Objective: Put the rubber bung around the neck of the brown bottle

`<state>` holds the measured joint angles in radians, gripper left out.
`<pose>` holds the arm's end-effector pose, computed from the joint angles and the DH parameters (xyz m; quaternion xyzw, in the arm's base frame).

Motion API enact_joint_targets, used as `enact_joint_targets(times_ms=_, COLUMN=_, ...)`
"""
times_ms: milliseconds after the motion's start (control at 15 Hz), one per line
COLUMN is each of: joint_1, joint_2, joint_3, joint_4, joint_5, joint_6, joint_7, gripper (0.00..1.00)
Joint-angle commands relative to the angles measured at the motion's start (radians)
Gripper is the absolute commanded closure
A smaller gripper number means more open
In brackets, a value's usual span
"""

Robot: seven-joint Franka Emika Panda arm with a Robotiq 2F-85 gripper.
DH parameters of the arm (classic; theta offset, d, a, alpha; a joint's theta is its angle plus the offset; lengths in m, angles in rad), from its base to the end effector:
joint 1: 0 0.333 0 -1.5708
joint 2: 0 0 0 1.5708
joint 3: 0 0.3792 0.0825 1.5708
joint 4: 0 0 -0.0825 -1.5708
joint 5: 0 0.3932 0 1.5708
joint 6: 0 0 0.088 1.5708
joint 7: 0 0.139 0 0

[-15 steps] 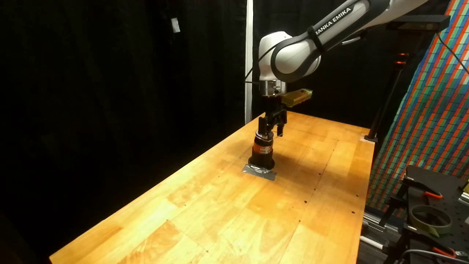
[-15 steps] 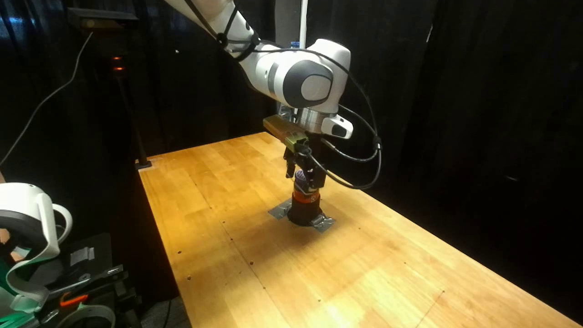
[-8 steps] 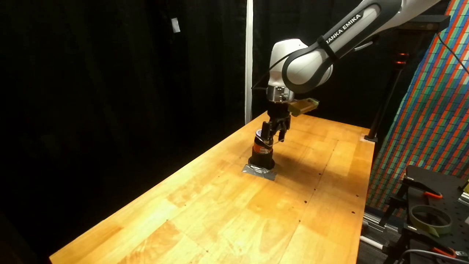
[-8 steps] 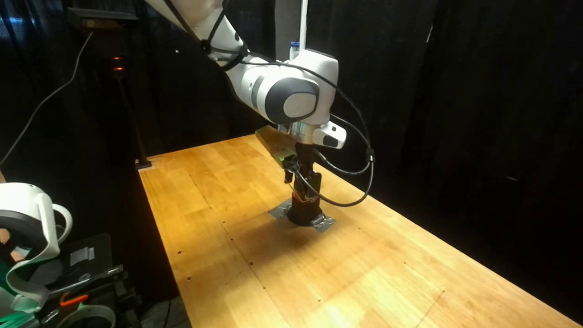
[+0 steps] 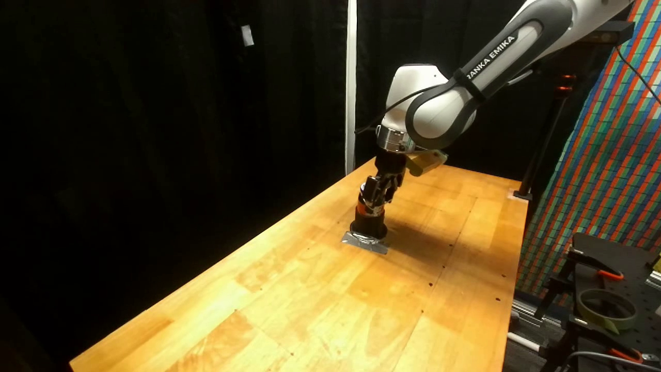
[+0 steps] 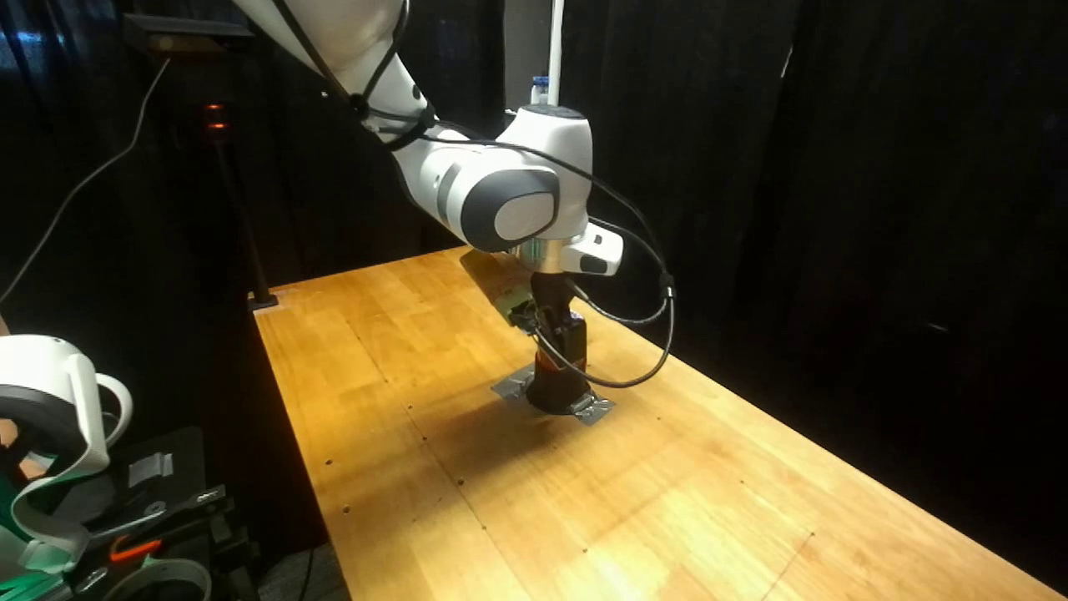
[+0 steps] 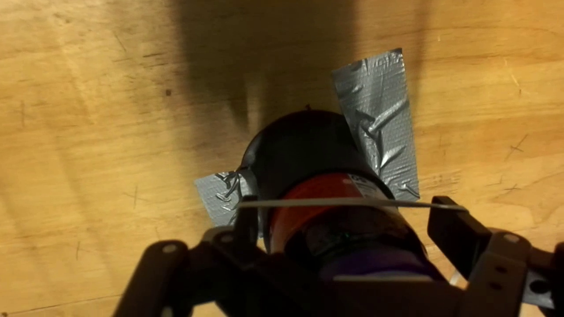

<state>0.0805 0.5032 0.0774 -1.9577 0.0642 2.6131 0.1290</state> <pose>0.6670 0.1025 0.2486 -0.9963 0.0182 -0.0703 0.0470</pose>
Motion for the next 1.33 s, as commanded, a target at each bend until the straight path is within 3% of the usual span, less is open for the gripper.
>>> enact_joint_targets(times_ms=0, joint_1=0.023, joint_2=-0.028, joint_3=-0.022, joint_4=-0.046, joint_5=-0.021, joint_6=0.045, joint_7=0.006, gripper=0.00)
enact_joint_targets(times_ms=400, joint_1=0.069, joint_2=-0.056, joint_3=-0.069, joint_4=-0.068, joint_5=-0.084, joint_6=0.063, joint_7=0.058, gripper=0.00)
enact_joint_targets(times_ms=467, joint_1=0.077, joint_2=-0.068, joint_3=-0.075, joint_4=-0.082, joint_5=-0.097, joint_6=0.067, joint_7=0.065, gripper=0.25)
enact_joint_targets(times_ms=600, joint_1=0.076, joint_2=-0.099, joint_3=-0.068, joint_4=-0.121, joint_5=-0.099, joint_6=0.061, joint_7=0.058, gripper=0.32)
enact_joint_targets(times_ms=933, joint_1=0.055, joint_2=-0.190, joint_3=-0.040, joint_4=-0.263, joint_5=-0.074, joint_6=0.092, joint_7=0.031, gripper=0.72)
enact_joint_targets(times_ms=1067, joint_1=0.055, joint_2=-0.227, joint_3=-0.044, joint_4=-0.335, joint_5=-0.080, joint_6=0.169, joint_7=0.033, gripper=0.87)
enact_joint_targets(times_ms=1267, joint_1=0.040, joint_2=-0.259, joint_3=-0.021, joint_4=-0.449, joint_5=-0.055, joint_6=0.406, joint_7=0.001, gripper=0.95)
